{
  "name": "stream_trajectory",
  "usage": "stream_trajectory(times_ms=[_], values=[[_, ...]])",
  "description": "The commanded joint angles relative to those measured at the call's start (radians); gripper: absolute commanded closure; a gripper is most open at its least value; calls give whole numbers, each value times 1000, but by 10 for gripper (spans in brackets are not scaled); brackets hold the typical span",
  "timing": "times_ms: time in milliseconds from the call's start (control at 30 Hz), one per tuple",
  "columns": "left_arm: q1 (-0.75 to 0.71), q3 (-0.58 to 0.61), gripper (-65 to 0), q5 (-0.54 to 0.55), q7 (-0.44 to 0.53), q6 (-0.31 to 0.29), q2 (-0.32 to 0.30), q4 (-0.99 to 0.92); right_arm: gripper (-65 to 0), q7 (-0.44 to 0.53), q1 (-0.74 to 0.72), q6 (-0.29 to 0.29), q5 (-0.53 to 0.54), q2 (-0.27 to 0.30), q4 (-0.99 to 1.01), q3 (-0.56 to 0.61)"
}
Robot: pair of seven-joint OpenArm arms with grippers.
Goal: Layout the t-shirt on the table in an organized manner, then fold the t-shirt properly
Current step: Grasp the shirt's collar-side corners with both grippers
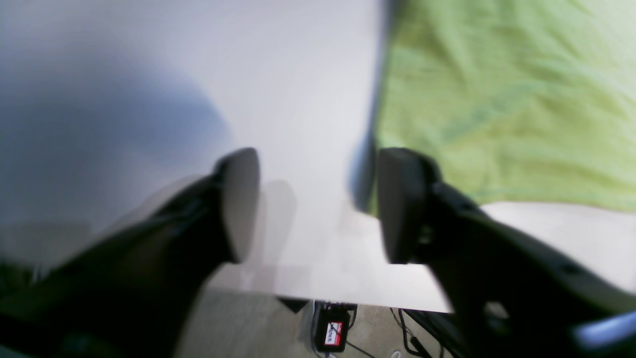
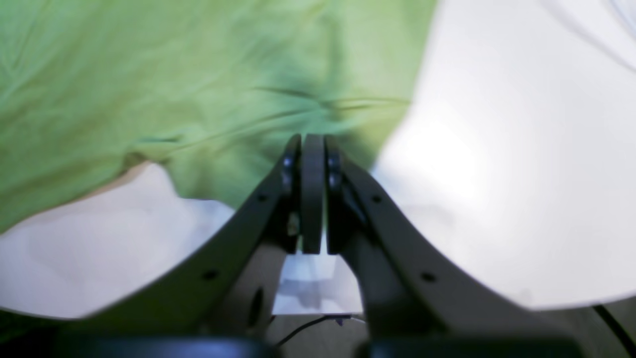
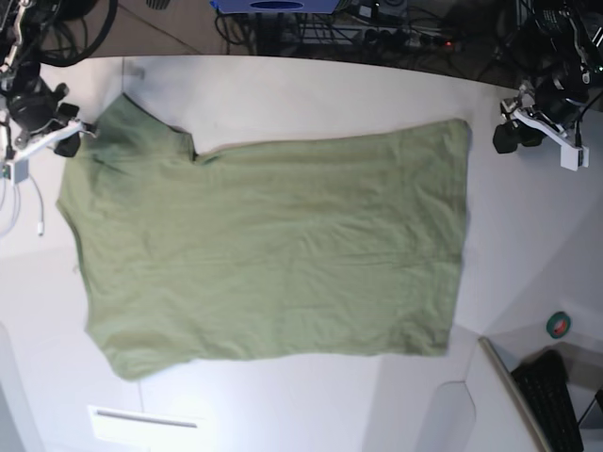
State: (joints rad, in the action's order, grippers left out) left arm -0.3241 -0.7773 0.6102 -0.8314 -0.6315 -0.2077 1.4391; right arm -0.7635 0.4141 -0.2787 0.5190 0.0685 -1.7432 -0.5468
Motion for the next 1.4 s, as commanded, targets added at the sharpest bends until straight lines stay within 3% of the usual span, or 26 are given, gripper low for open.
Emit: stream_trajectory(times_ms=[0,33,100,200,367,700,967,1367], values=[[-2,-6,-420,15,13,-38,-6,15,-96,8,-2,-35,14,-6,-18,-25],[-2,-9,-446,15,13,-67,1,15,-155,8,-2,-70,14,-19,-18,-45],[-8,-9,-482,9,14,-67,15,15,-269,8,-2,-156,14,-39,-18,-72],[-11,-11,-462,7,14,-67,21,-19,-401,8,1,-271,16,-60,-16,-83],[-2,-3,-449,10,14,-67,20,-116,-389,8,4,-362,16,-75,-14,-81],[0,2,-451,7,14,-67,23,-126,-390,8,7,-370,16,-80,-14,-81],[0,111,-451,12,14,-67,29,-126,-390,8,19,-370,16,-80,-14,-85],[1,106,-449,12,14,-67,38,-120,-390,8,21,-371,16,-78,-14,-209]])
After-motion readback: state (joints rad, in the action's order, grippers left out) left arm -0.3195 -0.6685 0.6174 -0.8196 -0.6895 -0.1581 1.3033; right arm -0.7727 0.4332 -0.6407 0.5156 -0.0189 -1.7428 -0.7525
